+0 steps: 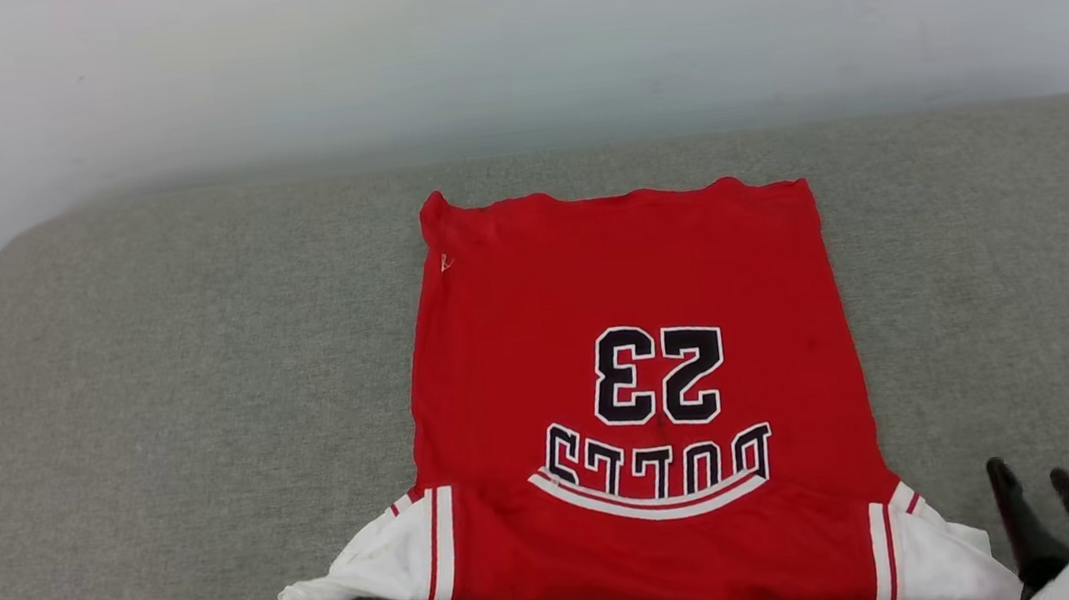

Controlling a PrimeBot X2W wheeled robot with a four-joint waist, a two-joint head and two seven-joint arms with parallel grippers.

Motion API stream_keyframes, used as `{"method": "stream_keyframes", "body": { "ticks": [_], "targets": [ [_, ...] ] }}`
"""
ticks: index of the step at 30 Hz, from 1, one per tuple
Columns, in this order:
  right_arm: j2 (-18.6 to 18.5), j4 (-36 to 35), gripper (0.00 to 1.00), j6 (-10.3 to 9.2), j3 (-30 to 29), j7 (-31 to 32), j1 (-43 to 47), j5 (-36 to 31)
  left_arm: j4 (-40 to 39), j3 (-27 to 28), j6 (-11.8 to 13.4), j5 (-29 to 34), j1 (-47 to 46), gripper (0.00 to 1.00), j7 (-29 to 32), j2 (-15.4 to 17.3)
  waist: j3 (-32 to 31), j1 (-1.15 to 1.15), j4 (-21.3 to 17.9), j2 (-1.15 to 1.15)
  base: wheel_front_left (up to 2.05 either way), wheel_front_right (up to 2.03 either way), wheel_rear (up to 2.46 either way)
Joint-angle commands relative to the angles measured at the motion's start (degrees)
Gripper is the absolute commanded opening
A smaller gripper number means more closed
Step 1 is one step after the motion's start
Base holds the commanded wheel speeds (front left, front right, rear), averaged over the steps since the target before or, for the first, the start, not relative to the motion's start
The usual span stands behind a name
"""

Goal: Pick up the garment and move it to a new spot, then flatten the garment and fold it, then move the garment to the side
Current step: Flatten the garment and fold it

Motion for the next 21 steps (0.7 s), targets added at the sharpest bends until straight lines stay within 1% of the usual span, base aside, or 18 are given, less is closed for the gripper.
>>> {"method": "stream_keyframes", "body": {
  "ticks": [1, 3, 7, 12, 13, 15, 17, 18, 21],
  "targets": [
    [0.09, 0.92, 1.00, -0.04, -1.06, -1.38, -2.63, -0.47, -0.84, 0.31, 0.23, 0.64, -1.26, 0.00, -0.40, -0.33, 1.22, 0.00, 1.14, 0.00, 0.00, 0.00, 0.00],
    [0.11, 2.58, 1.00, -0.04, -2.24, -2.14, -6.76, -1.72, -1.75, 0.46, -0.04, 1.43, -2.44, 0.00, -0.50, -0.58, 2.59, 0.00, 1.95, 0.00, 0.00, 0.00, 0.00],
    [-0.63, 7.28, 1.00, -0.04, -4.00, -0.75, -16.75, -4.34, -3.79, 0.89, -0.53, 3.19, -5.19, 0.00, -0.68, -1.04, 6.41, 0.00, 3.52, 0.00, 0.00, 0.00, 0.00],
    [-3.44, 15.89, 1.00, -0.04, -5.02, 4.51, -30.50, -6.28, -5.93, 1.10, -2.10, 5.31, -9.55, 0.00, -0.89, -3.12, 11.67, 0.00, 6.60, 0.00, 0.00, 0.00, 0.00],
    [-5.13, 19.34, 1.00, -0.04, -5.11, 8.02, -35.70, -7.45, -6.51, 1.27, -3.02, 6.09, -10.99, 0.00, -0.94, -4.35, 13.59, 0.00, 8.11, 0.00, 0.00, 0.00, 0.00],
    [-7.06, 22.59, 1.00, -0.04, -5.45, 12.02, -40.71, -8.36, -7.18, 1.87, -3.87, 6.90, -12.55, 0.00, -0.96, -5.67, 15.28, 0.00, 9.52, 0.00, 0.00, 0.00, 0.00],
    [-8.16, 25.70, 1.00, -0.04, -5.87, 16.38, -45.01, -9.12, -7.72, 2.28, -4.75, 7.94, -13.71, 0.00, -0.97, -6.97, 17.00, 0.00, 10.83, 0.00, 0.00, 0.00, 0.00],
    [-10.43, 29.39, 1.00, -0.04, -6.84, 23.50, -51.17, -11.26, -8.18, 2.87, -6.28, 9.55, -15.38, 0.00, -0.98, -8.75, 19.20, 0.00, 12.82, 0.00, 0.00, 0.00, 0.00],
    [-12.40, 31.37, 1.00, -0.03, -8.30, 28.65, -56.25, -13.83, -8.09, 3.23, -8.15, 10.79, -17.03, 0.00, -0.98, -10.54, 21.46, 0.00, 14.79, 0.00, 0.00, 0.00, 0.00]
  ]
}}
